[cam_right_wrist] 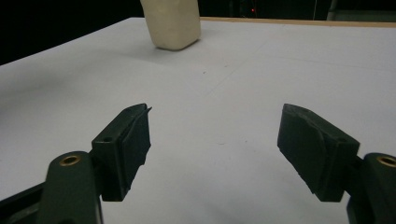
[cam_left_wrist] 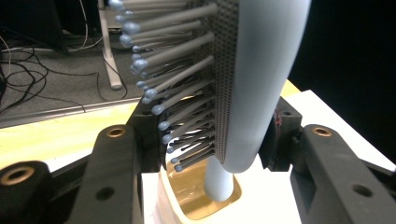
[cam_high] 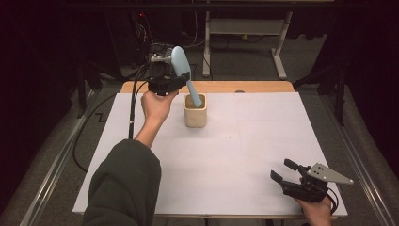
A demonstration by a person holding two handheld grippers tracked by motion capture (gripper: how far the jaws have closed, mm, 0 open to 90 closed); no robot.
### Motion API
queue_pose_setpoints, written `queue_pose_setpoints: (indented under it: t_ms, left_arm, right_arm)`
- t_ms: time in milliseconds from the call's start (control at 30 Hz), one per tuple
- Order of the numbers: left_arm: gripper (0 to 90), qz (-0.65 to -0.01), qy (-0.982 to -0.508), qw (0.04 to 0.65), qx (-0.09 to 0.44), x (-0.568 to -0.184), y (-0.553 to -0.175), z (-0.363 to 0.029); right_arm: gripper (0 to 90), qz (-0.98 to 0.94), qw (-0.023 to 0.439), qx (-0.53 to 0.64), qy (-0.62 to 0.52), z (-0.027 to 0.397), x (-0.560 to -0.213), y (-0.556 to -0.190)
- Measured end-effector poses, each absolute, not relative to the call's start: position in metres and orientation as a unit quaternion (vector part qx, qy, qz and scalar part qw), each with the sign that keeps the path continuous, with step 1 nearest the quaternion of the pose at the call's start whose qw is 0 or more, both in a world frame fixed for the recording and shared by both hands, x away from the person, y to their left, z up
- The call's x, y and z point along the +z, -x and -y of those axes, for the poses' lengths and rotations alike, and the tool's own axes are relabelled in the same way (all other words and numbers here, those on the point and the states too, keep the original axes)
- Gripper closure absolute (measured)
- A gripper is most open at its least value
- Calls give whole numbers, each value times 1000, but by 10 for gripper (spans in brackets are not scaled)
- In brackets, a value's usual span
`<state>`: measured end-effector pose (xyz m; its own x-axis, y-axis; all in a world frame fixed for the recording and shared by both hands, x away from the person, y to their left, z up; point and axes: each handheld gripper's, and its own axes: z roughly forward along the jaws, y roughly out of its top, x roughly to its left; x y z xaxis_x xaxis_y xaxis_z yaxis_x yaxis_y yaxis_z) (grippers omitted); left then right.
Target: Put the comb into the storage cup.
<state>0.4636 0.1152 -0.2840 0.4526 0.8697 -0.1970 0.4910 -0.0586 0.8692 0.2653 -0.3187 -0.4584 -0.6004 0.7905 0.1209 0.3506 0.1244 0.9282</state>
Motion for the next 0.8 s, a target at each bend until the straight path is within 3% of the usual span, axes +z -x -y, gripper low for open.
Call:
queue_pose_setpoints:
  t_ms: [800]
  left_arm:
    - [517, -488, -718, 459, 189, -303, -473, -99]
  right_arm:
    - [261, -719, 208, 534, -394, 319, -458, -265]
